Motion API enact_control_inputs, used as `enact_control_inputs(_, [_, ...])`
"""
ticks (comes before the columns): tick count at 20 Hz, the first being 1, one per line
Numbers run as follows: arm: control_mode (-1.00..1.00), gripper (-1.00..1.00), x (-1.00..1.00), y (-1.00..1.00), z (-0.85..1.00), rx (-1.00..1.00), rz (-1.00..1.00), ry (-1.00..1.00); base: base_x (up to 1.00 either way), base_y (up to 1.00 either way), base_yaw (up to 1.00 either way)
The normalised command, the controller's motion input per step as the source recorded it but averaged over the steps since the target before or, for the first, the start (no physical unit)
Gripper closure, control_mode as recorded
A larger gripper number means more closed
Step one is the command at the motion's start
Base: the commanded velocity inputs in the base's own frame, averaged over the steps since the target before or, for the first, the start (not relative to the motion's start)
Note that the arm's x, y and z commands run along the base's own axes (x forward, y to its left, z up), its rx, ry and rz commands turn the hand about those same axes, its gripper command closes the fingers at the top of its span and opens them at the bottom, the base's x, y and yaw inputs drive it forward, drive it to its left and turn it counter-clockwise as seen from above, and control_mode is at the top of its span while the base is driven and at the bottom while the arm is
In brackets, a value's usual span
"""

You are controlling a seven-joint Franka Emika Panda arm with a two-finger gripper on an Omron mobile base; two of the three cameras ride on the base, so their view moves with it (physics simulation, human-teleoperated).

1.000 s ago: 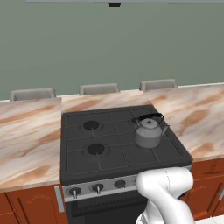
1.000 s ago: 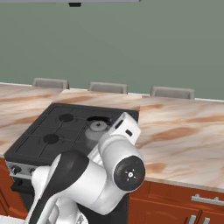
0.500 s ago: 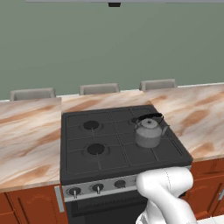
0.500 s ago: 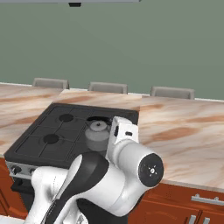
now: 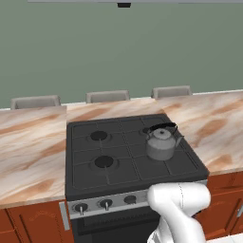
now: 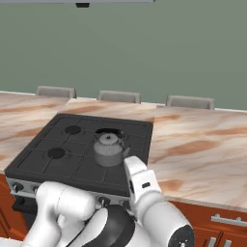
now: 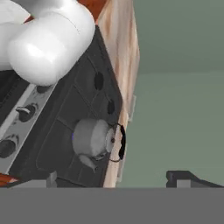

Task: Lower the heat of the kettle.

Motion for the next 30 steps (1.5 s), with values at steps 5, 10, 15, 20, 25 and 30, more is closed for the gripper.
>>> enact_control_inputs(5, [-1.00,-1.00,-0.45,0.32,-0.58,-0.04,-0.07,-0.50,0.00,0.00,0.00])
enact_control_inputs(10, [-1.00,-1.00,-0.48,0.48,-0.25,0.00,-0.10,-0.17,0.00,0.00,0.00])
enact_control_inputs(15, [-1.00,-1.00,-0.34,0.57,-0.11,0.00,-0.08,-0.02,0.00,0.00,0.00])
enact_control_inputs(20, [-1.00,-1.00,-0.04,0.29,-0.04,-0.01,-0.03,0.00,0.00,0.00,0.00])
enact_control_inputs(25, [-1.00,-1.00,-0.01,0.11,-0.01,0.00,-0.07,0.01,0.00,0.00,0.00])
enact_control_inputs(30, [-1.00,-1.00,-0.08,0.22,-0.31,0.08,-0.06,0.06,0.00,0.00,0.00])
